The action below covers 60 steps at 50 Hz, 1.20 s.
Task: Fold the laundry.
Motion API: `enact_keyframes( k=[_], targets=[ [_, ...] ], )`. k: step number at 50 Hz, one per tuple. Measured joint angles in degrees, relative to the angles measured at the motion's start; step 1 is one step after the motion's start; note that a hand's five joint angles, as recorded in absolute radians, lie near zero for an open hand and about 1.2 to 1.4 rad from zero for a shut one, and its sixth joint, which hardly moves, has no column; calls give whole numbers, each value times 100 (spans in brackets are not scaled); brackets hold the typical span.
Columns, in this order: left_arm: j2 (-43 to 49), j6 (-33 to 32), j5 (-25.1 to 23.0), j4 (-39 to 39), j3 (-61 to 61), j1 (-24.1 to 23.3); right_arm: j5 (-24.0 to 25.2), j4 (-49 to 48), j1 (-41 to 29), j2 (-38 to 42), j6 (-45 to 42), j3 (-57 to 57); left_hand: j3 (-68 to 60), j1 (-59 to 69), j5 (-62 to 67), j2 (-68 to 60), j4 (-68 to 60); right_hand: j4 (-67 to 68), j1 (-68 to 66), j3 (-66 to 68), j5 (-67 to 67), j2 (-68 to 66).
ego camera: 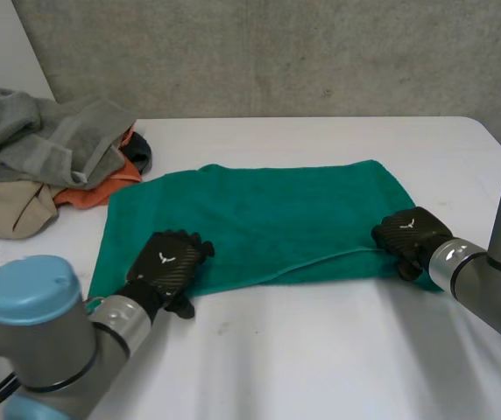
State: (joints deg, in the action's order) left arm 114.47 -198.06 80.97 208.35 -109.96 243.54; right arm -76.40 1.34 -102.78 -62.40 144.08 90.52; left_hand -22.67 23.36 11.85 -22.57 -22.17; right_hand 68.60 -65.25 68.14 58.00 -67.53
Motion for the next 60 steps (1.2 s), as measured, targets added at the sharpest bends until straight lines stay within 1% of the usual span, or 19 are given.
enact_keyframes(
  k=[7,11,20,26,32,38,42,47,48,49,53,54,60],
  targets=[
    [479,-123,721,40,430,-95,14,-9,14,-5,5,51,0,0,0,0,0,0,0,0,0,0],
    [526,-195,903,110,472,13,27,-11,19,-8,6,67,0,0,0,0,0,0,0,0,0,0],
    [486,-334,925,274,357,535,38,-12,16,-9,-1,76,0,0,-2,0,0,0,0,0,0,0],
    [466,-836,869,315,239,1030,38,-11,12,-9,-3,77,0,0,1,0,0,0,0,0,0,0],
    [360,-1327,821,330,58,1373,38,-11,12,-9,-3,72,-132,25,21,-138,-176,0,0,0,0,0],
    [-138,-1451,618,313,-274,1594,36,-11,12,-9,-3,70,-336,230,405,-333,-399,0,0,0,0,0],
    [-731,-1424,245,274,-581,1816,37,-13,12,-9,-3,65,-455,332,575,-455,-523,0,0,0,0,0],
    [-1148,-1394,-132,146,-786,2012,33,-14,12,-9,-3,57,-829,794,926,-833,-898,0,0,0,0,0],
    [-1148,-1394,-132,146,-786,2012,33,-14,12,-9,-3,57,-829,794,926,-833,-898,0,0,0,0,0],
    [-1248,-1395,-260,-20,-844,2075,33,-14,12,-9,-3,56,-1142,1129,1227,-1165,-1214,0,0,0,0,0],
    [-1306,-1403,-414,-422,-906,2138,32,-13,12,-9,-3,58,-1627,1610,1694,-1642,-1691,0,0,0,0,0],
    [-1305,-1409,-475,-605,-928,2161,32,-12,12,-9,-3,59,-1982,2014,2034,-1996,-2038,0,0,0,0,0],
    [-1243,-1438,-787,-1046,-1007,2407,36,-11,10,-9,-4,60,-2138,2078,2193,-2152,-2198,0,0,0,0,0]
  ],
)
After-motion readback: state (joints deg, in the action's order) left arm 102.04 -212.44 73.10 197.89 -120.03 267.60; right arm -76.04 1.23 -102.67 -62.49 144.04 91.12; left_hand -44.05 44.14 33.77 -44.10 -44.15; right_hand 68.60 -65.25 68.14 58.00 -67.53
